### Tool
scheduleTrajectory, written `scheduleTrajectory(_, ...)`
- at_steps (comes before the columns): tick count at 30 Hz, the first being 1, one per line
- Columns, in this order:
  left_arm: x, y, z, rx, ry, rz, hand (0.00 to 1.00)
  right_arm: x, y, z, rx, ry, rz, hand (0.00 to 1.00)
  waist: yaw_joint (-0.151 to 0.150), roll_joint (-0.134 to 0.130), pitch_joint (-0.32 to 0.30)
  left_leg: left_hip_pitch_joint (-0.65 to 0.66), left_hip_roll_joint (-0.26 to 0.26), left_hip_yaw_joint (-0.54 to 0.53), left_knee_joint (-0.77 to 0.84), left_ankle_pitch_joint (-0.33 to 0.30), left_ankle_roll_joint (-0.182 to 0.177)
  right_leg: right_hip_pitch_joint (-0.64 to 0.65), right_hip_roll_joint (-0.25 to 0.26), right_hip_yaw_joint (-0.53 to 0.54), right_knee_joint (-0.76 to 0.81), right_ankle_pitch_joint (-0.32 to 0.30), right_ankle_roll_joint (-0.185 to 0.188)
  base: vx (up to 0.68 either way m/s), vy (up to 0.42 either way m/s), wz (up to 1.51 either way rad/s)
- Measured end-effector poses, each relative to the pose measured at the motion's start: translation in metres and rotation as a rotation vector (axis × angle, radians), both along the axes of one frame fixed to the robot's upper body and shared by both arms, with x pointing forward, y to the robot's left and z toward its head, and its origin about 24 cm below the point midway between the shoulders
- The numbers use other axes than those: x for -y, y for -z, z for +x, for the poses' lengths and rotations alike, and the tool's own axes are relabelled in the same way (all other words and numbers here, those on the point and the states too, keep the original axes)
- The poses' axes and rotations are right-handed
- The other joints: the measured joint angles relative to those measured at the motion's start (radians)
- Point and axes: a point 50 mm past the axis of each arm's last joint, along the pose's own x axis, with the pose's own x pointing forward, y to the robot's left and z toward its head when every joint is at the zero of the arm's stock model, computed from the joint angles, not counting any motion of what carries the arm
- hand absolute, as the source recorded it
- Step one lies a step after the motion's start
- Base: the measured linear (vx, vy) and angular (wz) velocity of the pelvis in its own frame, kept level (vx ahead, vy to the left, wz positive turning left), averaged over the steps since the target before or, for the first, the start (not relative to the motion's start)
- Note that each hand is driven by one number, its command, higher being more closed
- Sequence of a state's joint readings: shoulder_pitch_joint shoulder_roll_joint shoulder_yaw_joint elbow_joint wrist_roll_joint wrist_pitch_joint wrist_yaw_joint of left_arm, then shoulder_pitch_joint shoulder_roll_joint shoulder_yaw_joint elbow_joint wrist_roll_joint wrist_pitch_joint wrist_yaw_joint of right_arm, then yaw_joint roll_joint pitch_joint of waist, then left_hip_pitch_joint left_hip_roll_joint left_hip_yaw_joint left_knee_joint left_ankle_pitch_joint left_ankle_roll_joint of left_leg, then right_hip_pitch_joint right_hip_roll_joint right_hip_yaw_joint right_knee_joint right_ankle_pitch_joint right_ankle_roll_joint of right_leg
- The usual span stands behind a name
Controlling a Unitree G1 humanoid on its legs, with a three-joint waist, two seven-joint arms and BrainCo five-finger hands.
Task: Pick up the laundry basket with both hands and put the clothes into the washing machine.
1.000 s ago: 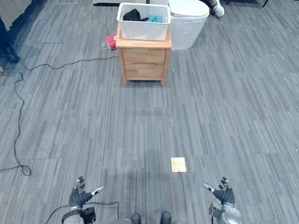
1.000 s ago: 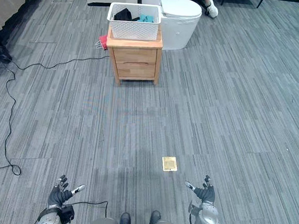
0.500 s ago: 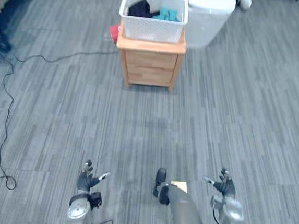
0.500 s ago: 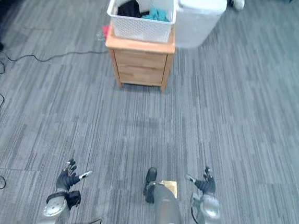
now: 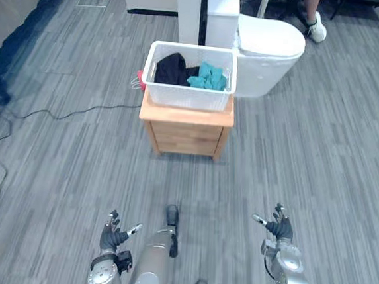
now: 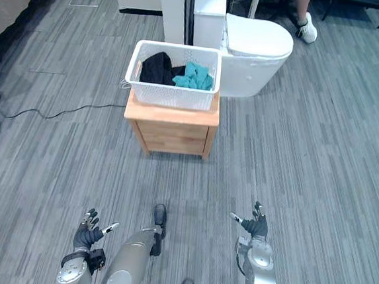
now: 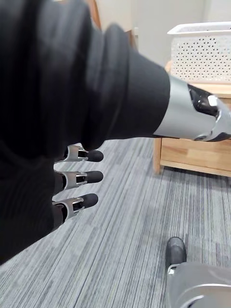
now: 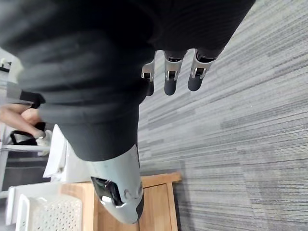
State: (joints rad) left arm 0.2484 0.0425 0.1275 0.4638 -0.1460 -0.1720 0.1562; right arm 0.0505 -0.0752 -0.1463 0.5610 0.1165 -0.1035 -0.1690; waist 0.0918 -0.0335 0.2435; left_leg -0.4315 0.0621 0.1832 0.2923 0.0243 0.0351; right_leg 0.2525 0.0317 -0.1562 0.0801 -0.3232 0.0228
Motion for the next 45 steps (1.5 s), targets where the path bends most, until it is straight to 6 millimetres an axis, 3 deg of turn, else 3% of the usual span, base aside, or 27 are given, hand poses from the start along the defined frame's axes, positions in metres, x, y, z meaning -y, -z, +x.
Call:
scheduleTrajectory(1,0.003,0.0,0.003,0.002,0.015,-0.004,0.0,-0.001,0.006,-0.008,-0.03,0.016,0.014,0.0,0.0,-0.017,-0.01,0.015,-0.016,0.011,0.043,-0.012,0.014,-0.054,-0.046,-0.013,0.19,-0.036,0.041,0.57,0.179,-0.02)
scheduleTrajectory(2,0.005,-0.001,0.006,0.004,0.029,-0.007,0.0,-0.002,0.008,-0.011,-0.039,0.022,0.02,0.0,-0.003,-0.024,-0.013,0.032,-0.032,0.01,0.054,-0.042,0.029,-0.1,-0.073,-0.014,0.325,-0.033,0.045,0.82,0.298,0.14)
scheduleTrajectory(3,0.008,-0.001,0.008,0.006,0.058,-0.001,0.0,-0.006,0.011,-0.014,-0.053,0.018,0.03,0.0,-0.024,-0.037,-0.017,0.092,-0.07,0.011,0.073,-0.104,0.058,-0.246,-0.145,-0.005,0.71,0.074,0.058,0.67,0.257,0.2)
scheduleTrajectory(5,0.007,-0.002,0.011,0.006,0.068,0.008,0.0,-0.01,0.012,-0.013,-0.058,0.003,0.032,0.0,-0.052,-0.03,-0.011,0.197,-0.091,0.012,0.097,-0.177,0.083,-0.366,-0.21,-0.005,1.017,0.096,0.019,0.71,0.256,0.21)
scheduleTrajectory(7,0.005,-0.003,0.013,0.011,0.069,0.018,0.0,-0.015,0.011,-0.012,-0.048,0.0,0.043,0.0,-0.066,-0.017,-0.004,0.324,-0.092,0.006,0.072,-0.218,0.096,-0.439,-0.206,-0.009,1.086,0.087,-0.005,0.59,0.164,0.11)
scheduleTrajectory(9,0.001,-0.007,0.016,0.026,0.073,0.034,0.0,-0.017,0.009,-0.009,-0.029,-0.001,0.048,0.0,-0.087,-0.012,-0.005,0.428,-0.092,-0.02,0.014,-0.224,0.101,-0.511,-0.19,-0.045,0.953,0.071,-0.001,0.53,0.086,0.44)
scheduleTrajectory(10,0.0,-0.008,0.018,0.033,0.077,0.039,0.0,-0.016,0.009,-0.01,-0.03,0.001,0.047,0.0,-0.093,-0.01,-0.005,0.457,-0.091,-0.037,-0.006,-0.232,0.087,-0.535,-0.175,-0.069,0.843,0.066,0.009,0.62,0.037,0.69)
scheduleTrajectory(12,-0.003,-0.01,0.02,0.04,0.066,0.042,0.0,-0.016,0.012,-0.014,-0.047,0.011,0.052,0.0,-0.097,-0.015,-0.008,0.499,-0.095,-0.055,-0.013,-0.268,0.026,-0.532,-0.123,-0.081,0.524,0.099,0.002,0.58,-0.002,0.58)
scheduleTrajectory(13,-0.009,-0.009,0.015,0.027,0.051,0.052,0.0,-0.019,0.017,-0.023,-0.072,0.021,0.066,0.0,-0.081,-0.054,-0.032,0.513,-0.121,-0.059,0.0,-0.287,-0.003,-0.52,-0.101,-0.077,0.319,0.247,-0.065,0.55,-0.04,0.38)
scheduleTrajectory(14,-0.006,-0.004,0.012,0.009,0.021,0.026,0.0,-0.014,0.021,-0.032,-0.102,0.029,0.056,0.0,-0.071,-0.036,-0.044,0.525,-0.104,-0.07,0.045,-0.316,-0.028,-0.496,-0.092,-0.1,0.304,0.256,-0.104,0.56,-0.041,0.32)
scheduleTrajectory(16,-0.001,-0.001,0.006,0.001,0.005,0.004,0.0,-0.013,0.017,-0.031,-0.084,0.026,0.049,0.0,-0.076,-0.006,-0.049,0.478,-0.072,-0.066,0.202,-0.315,-0.048,-0.438,-0.081,-0.12,0.265,0.215,-0.089,0.5,-0.024,0.29)
scheduleTrajectory(17,0.003,0.0,0.006,0.003,0.001,-0.011,0.0,-0.012,0.013,-0.028,-0.065,0.022,0.043,0.0,-0.073,0.014,-0.042,0.388,-0.035,-0.056,0.395,-0.311,-0.092,-0.399,-0.072,-0.124,0.234,0.203,-0.089,0.52,0.01,0.17)
scheduleTrajectory(18,0.005,-0.001,0.007,0.009,-0.002,-0.018,0.0,-0.013,0.012,-0.026,-0.055,0.019,0.047,0.0,-0.062,0.02,-0.044,0.325,0.02,-0.028,0.52,-0.327,-0.09,-0.361,-0.058,-0.12,0.207,0.199,-0.093,0.41,0.019,-0.01)
scheduleTrajectory(19,0.005,0.0,0.006,0.007,-0.004,-0.02,0.0,-0.014,0.011,-0.025,-0.049,0.021,0.05,0.0,-0.05,0.019,-0.044,0.307,0.043,-0.023,0.541,-0.332,-0.082,-0.343,-0.055,-0.114,0.195,0.2,-0.093,0.38,0.03,-0.29)
scheduleTrajectory(21,0.005,-0.002,0.006,0.014,-0.005,-0.019,0.0,-0.013,0.006,-0.022,-0.024,0.023,0.049,0.0,-0.036,0.008,-0.043,0.273,0.102,-0.022,0.509,-0.337,-0.073,-0.297,-0.058,-0.093,0.165,0.2,-0.093,0.31,0.032,-0.33)
scheduleTrajectory(22,0.004,-0.001,0.006,0.013,-0.008,-0.019,0.0,-0.013,0.005,-0.02,-0.017,0.024,0.049,0.0,-0.025,0.004,-0.044,0.269,0.116,-0.035,0.41,-0.339,-0.069,-0.281,-0.068,-0.083,0.159,0.199,-0.09,0.28,0.113,-0.37)
scheduleTrajectory(23,0.005,-0.001,0.006,0.014,-0.01,-0.02,0.0,-0.011,0.005,-0.02,-0.016,0.031,0.045,0.0,-0.023,0.008,-0.046,0.274,0.13,-0.057,0.29,-0.322,-0.084,-0.274,-0.073,-0.076,0.159,0.198,-0.079,0.31,0.196,-0.39)
scheduleTrajectory(24,0.006,-0.001,0.005,0.013,-0.016,-0.026,0.0,-0.005,0.004,-0.022,-0.014,0.05,0.036,0.0,-0.027,0.033,-0.062,0.291,0.152,-0.074,0.102,-0.204,-0.103,-0.27,-0.065,-0.073,0.159,0.182,-0.04,0.24,0.208,-0.32)
scheduleTrajectory(25,0.004,0.0,0.004,0.01,-0.025,-0.026,0.0,-0.003,0.004,-0.023,-0.018,0.067,0.038,0.0,-0.025,0.025,-0.067,0.313,0.141,-0.093,0.067,-0.228,-0.137,-0.267,-0.071,-0.059,0.155,0.163,-0.01,0.24,0.223,-0.2)
scheduleTrajectory(27,-0.001,-0.002,0.005,0.012,-0.026,-0.013,0.0,-0.007,0.006,-0.029,-0.022,0.079,0.056,0.0,-0.033,-0.003,-0.079,0.344,0.094,-0.079,0.021,-0.216,-0.124,-0.244,-0.113,-0.06,0.118,0.177,0.011,0.22,0.217,0.03)
scheduleTrajectory(30,-0.005,-0.003,0.004,0.014,-0.027,0.001,0.0,-0.007,0.005,-0.031,-0.021,0.082,0.055,0.0,-0.029,-0.01,-0.093,0.391,0.057,-0.052,-0.019,-0.216,-0.124,-0.196,-0.145,-0.05,0.062,0.194,0.039,0.13,0.151,-0.01)
scheduleTrajectory(37,-0.011,-0.025,0.009,0.108,-0.003,0.049,0.0,-0.001,-0.019,-0.016,0.096,0.06,0.005,0.0,-0.029,-0.009,-0.106,0.45,0.056,-0.031,-0.123,-0.177,-0.114,-0.186,-0.139,-0.021,0.028,0.206,0.044,0.02,-0.009,-0.12)
scheduleTrajectory(41,0.001,-0.023,0.013,0.106,0.052,0.036,0.0,0.0,-0.024,0.001,0.109,-0.022,-0.067,0.0,-0.057,0.003,-0.118,0.476,0.047,-0.033,-0.209,-0.124,-0.116,-0.189,-0.127,-0.015,0.002,0.228,0.035,-0.04,-0.035,-0.03)
scheduleTrajectory(45,0.013,-0.024,0.03,0.112,0.149,0.066,0.0,0.0,-0.022,0.013,0.083,-0.078,-0.113,0.0,-0.061,0.01,-0.117,0.466,0.04,-0.032,-0.257,-0.082,-0.108,-0.214,-0.12,-0.007,-0.019,0.259,0.035,-0.1,-0.011,-0.04)
